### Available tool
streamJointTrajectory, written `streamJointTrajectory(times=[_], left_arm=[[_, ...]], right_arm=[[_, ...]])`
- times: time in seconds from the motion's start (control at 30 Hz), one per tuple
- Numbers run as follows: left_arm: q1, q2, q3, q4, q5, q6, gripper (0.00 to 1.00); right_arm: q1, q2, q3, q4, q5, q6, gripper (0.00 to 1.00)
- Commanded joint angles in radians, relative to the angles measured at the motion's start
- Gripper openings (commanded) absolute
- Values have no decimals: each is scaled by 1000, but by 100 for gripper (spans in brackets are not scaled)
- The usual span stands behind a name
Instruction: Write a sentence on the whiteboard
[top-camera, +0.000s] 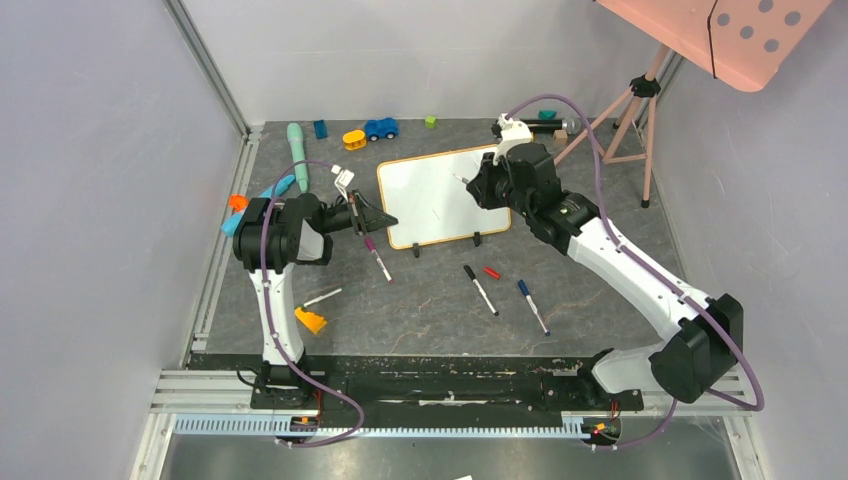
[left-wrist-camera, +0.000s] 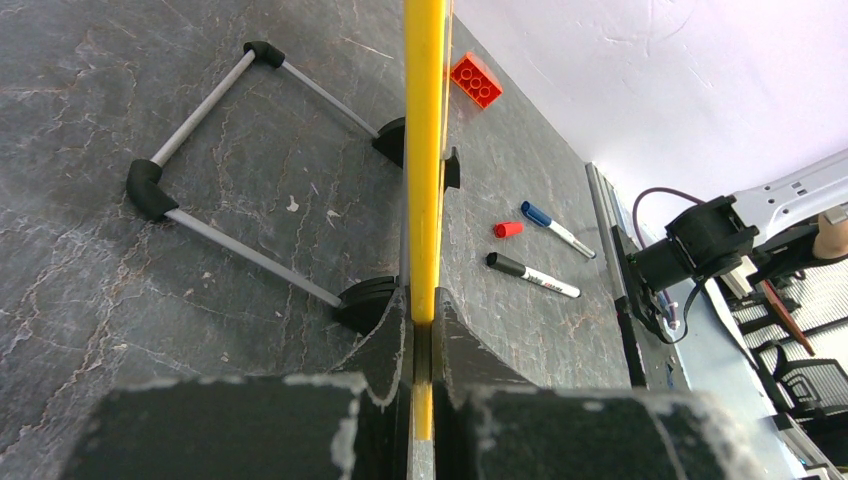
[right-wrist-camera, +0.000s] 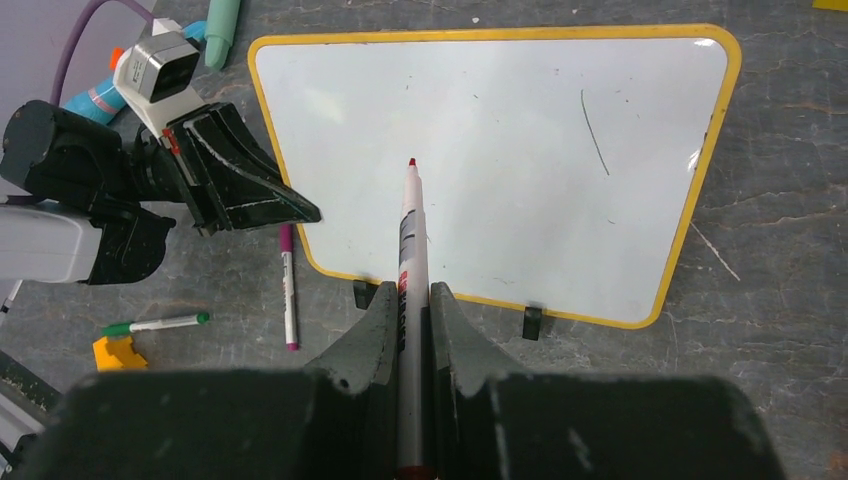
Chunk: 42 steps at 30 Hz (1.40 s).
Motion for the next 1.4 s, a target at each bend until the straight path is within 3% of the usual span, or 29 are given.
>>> streamJointTrajectory(times=[0.0,0.17,1.37], left_arm=[[-16,11,-8,74,48,37,2],[-16,9,-12,74,46,41,2],[-21,4,-21,74,46,62,2]], right_arm=[[-8,-39,1,54,-85,-41,0],[-7,5,40,41,-203,-60,0],[60,132,136,11,-173,-116,0]])
